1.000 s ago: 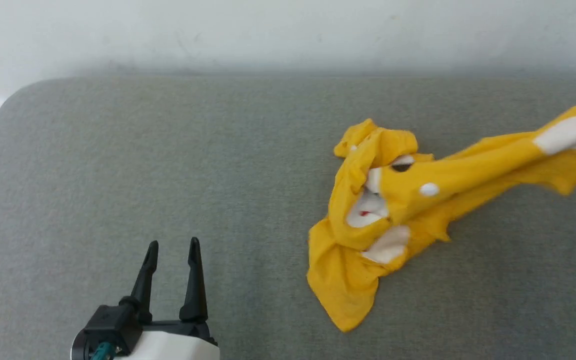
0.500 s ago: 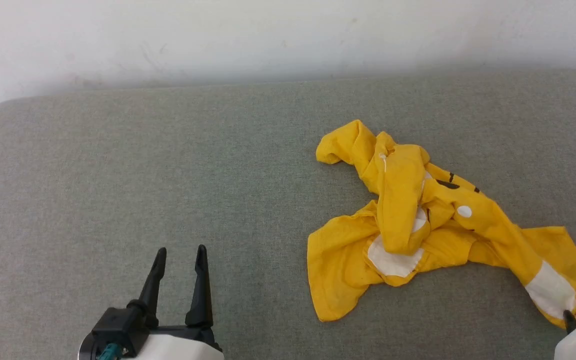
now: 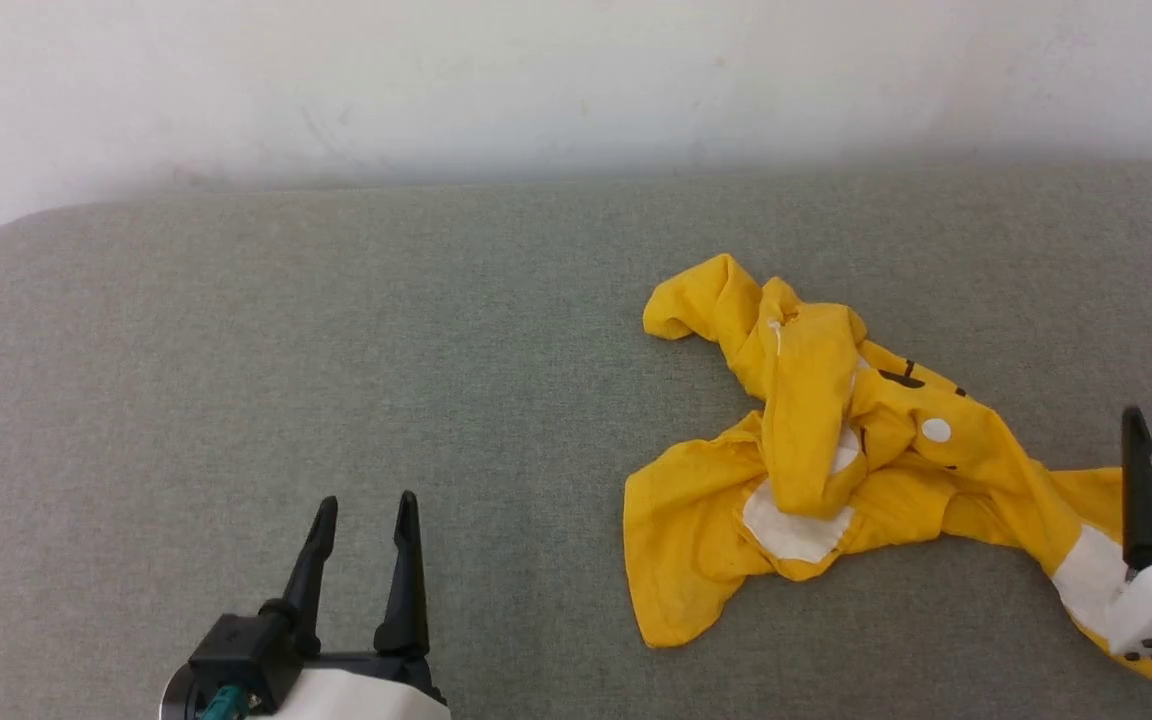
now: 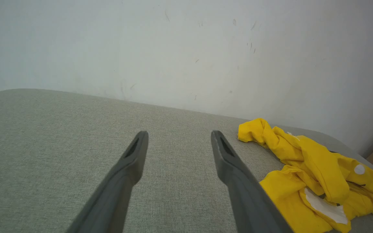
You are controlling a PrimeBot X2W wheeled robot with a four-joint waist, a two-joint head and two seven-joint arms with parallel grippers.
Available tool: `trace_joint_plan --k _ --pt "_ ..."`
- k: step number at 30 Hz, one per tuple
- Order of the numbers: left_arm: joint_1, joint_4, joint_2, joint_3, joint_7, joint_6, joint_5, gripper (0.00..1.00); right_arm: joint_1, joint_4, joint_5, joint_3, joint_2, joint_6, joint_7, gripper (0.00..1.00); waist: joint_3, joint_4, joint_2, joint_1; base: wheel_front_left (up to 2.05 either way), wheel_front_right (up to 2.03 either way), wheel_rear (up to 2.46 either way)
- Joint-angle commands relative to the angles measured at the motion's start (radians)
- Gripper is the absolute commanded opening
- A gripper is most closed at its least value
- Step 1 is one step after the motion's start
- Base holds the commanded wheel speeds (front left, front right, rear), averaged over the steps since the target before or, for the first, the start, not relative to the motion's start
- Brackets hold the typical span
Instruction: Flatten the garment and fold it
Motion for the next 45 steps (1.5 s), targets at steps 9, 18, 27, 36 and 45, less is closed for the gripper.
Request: trace_joint_plan --k 9,18,27,36,45 --pt "0.029 -0.009 0.006 0.002 -0.005 -0.004 0.000 1.00 0.103 -0.055 0.090 0.081 0.035 -0.002 -0.136 1.00 -0.006 0.020 0.0000 0.0001 0.00 0.00 0.00" --pt "0.011 -0.002 0.013 -0.029 0.017 -0.007 0.023 1.00 0.131 -0.014 0.137 0.099 0.036 -0.002 -0.161 1.00 -0.004 0.027 0.0000 0.0001 0.00 0.00 0.00" --pt "-0.099 -0.002 0.018 -0.151 0.233 -0.054 0.055 1.00 0.119 -0.009 0.131 0.092 0.036 -0.002 -0.161 1.00 0.007 0.013 0.0000 0.0001 0.00 0.00 0.00" --pt "-0.142 0.072 -0.004 -0.290 0.505 -0.084 0.038 1.00 0.096 0.005 0.147 0.100 0.036 -0.002 -0.167 1.00 0.056 -0.018 0.0000 0.0001 0.00 0.00 0.00" --pt "-0.179 0.133 -0.023 -0.349 0.553 -0.022 0.014 1.00 0.063 0.034 0.163 0.102 0.036 -0.002 -0.195 1.00 0.133 -0.037 0.0000 0.0001 0.00 0.00 0.00"
